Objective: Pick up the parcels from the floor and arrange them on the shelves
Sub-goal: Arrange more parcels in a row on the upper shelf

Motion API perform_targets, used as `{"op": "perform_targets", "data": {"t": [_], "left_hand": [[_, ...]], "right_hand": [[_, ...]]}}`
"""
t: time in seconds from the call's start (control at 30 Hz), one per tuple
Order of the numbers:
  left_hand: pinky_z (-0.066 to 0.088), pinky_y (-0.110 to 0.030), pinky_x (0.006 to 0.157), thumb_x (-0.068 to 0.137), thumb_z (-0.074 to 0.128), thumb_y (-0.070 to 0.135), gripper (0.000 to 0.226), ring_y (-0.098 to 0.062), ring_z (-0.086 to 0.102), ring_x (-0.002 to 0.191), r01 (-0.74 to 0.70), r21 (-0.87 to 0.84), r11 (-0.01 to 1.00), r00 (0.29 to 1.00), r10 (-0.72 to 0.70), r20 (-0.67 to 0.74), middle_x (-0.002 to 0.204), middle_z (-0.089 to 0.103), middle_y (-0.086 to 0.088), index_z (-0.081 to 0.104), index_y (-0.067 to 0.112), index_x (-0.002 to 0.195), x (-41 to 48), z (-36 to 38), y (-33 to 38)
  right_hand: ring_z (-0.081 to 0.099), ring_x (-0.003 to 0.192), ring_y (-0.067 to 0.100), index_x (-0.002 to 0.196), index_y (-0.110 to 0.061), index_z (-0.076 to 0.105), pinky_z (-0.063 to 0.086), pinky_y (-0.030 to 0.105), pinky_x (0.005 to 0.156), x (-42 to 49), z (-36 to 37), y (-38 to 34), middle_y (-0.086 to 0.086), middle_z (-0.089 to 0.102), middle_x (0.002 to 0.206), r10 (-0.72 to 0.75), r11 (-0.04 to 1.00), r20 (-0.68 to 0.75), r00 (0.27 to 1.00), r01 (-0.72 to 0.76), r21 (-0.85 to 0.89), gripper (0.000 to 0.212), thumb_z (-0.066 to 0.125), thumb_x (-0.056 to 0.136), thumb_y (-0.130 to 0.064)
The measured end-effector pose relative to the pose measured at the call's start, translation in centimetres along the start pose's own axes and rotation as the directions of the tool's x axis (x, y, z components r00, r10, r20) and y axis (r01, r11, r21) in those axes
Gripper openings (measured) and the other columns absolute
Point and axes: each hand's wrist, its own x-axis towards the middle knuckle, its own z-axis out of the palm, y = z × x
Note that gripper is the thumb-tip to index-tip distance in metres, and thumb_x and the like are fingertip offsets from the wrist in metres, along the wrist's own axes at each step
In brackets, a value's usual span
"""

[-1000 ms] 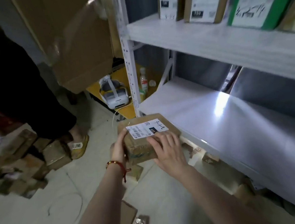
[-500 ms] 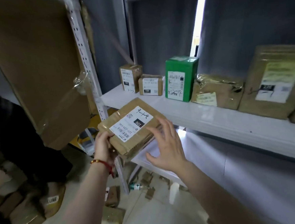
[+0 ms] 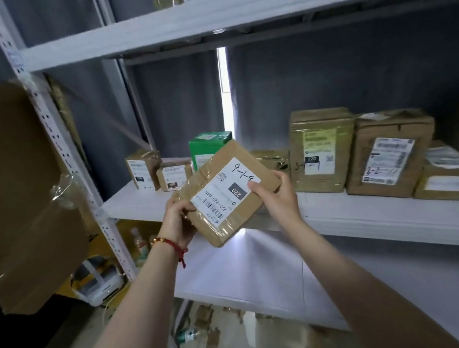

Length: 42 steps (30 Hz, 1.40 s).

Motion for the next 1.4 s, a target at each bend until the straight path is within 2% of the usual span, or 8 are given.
{"op": "perform_targets", "data": {"t": [0.13, 0.27, 0.4, 0.57, 0.63, 1.07, 1.2, 1.4], "left_hand": [[0.044, -0.028, 0.064, 0.056, 0.052, 0.01, 0.035, -0.022, 0.062, 0.075, 0.0, 0.089, 0.996, 0.994, -0.009, 0.105, 0.081, 0.065, -0.005, 0.062, 0.013, 0.09, -0.4, 4.3, -1.8], [0.042, -0.025, 0.058, 0.047, 0.063, 0.017, 0.053, -0.017, 0.056, 0.066, 0.082, 0.187, 0.979, 0.982, -0.112, 0.153, 0.082, 0.059, -0.005, 0.06, 0.012, 0.1, -0.8, 7.7, -5.7], [0.049, -0.032, 0.066, 0.049, 0.066, 0.014, 0.058, -0.024, 0.057, 0.087, 0.151, 0.217, 0.965, 0.976, -0.18, 0.123, 0.102, 0.055, -0.01, 0.047, 0.016, 0.104, -0.7, 11.7, -9.6], [0.045, -0.042, 0.085, 0.034, 0.078, 0.021, 0.076, -0.029, 0.06, 0.091, 0.135, 0.368, 0.92, 0.913, -0.26, 0.314, 0.096, 0.064, -0.012, 0.048, 0.014, 0.103, -0.4, 17.9, -9.8], [0.05, -0.039, 0.089, 0.037, 0.084, 0.024, 0.085, -0.029, 0.066, 0.101, 0.05, 0.468, 0.882, 0.889, -0.253, 0.382, 0.114, 0.067, -0.015, 0.055, 0.011, 0.115, 0.1, 19.6, -8.9], [0.058, -0.031, 0.074, 0.044, 0.084, 0.019, 0.079, -0.03, 0.069, 0.102, -0.346, 0.341, 0.874, 0.836, 0.122, 0.536, 0.112, 0.072, -0.012, 0.059, 0.008, 0.119, -0.7, 24.0, 4.9], [0.057, -0.032, 0.074, 0.048, 0.082, 0.027, 0.071, -0.024, 0.07, 0.097, -0.487, 0.319, 0.813, 0.802, 0.272, 0.532, 0.11, 0.073, -0.005, 0.063, 0.015, 0.115, -1.1, 21.7, 11.3], [0.054, -0.033, 0.076, 0.047, 0.08, 0.008, 0.101, -0.019, 0.067, 0.091, -0.562, -0.005, 0.827, 0.804, 0.547, 0.234, 0.118, 0.059, -0.006, 0.039, 0.018, 0.139, -1.1, 17.9, 20.1]], "right_hand": [[0.064, 0.083, 0.0, 0.113, -0.016, 0.057, 0.049, 0.01, 0.067, 0.3, -5.3, 0.2, -0.009, 0.066, 0.101, -0.039, 0.997, -0.045, 0.998, 0.042, 0.062, 0.046, 0.085, 0.075, -0.016], [0.067, 0.086, -0.005, 0.114, -0.014, 0.064, 0.054, 0.015, 0.071, -0.2, -10.7, 1.3, -0.003, 0.069, 0.107, -0.018, 0.999, -0.102, 0.995, 0.022, 0.039, 0.052, 0.088, 0.069, -0.025], [0.067, 0.104, 0.018, 0.111, -0.018, 0.065, 0.058, 0.04, 0.09, 0.0, -15.9, 1.4, 0.006, 0.067, 0.118, -0.036, 0.999, -0.154, 0.987, 0.039, 0.014, 0.059, 0.09, 0.061, -0.037], [0.067, 0.103, 0.01, 0.119, -0.013, 0.061, 0.056, 0.021, 0.083, 1.7, -21.9, -2.3, 0.003, 0.069, 0.117, -0.138, 0.99, -0.178, 0.974, 0.138, -0.012, 0.053, 0.086, 0.073, -0.012], [0.067, 0.106, 0.009, 0.121, -0.016, 0.06, 0.055, 0.025, 0.089, 2.4, -23.6, -4.1, 0.001, 0.069, 0.118, -0.206, 0.978, -0.168, 0.964, 0.206, -0.014, 0.055, 0.086, 0.073, -0.011], [0.054, 0.125, 0.013, 0.138, -0.034, 0.046, 0.047, 0.046, 0.104, 5.0, -21.6, -17.9, -0.003, 0.056, 0.136, -0.663, 0.744, -0.084, 0.744, 0.641, -0.189, 0.074, 0.077, 0.073, -0.048], [0.053, 0.123, 0.009, 0.136, -0.022, 0.051, 0.046, 0.032, 0.105, 5.4, -18.2, -21.3, -0.001, 0.055, 0.134, -0.715, 0.697, -0.067, 0.696, 0.701, -0.152, 0.071, 0.072, 0.073, -0.049], [0.063, 0.107, 0.012, 0.124, -0.029, 0.053, 0.052, 0.042, 0.097, 6.2, -12.4, -24.2, -0.002, 0.062, 0.121, -0.614, 0.759, 0.141, 0.777, 0.63, -0.163, 0.074, 0.075, 0.058, -0.051]]}}
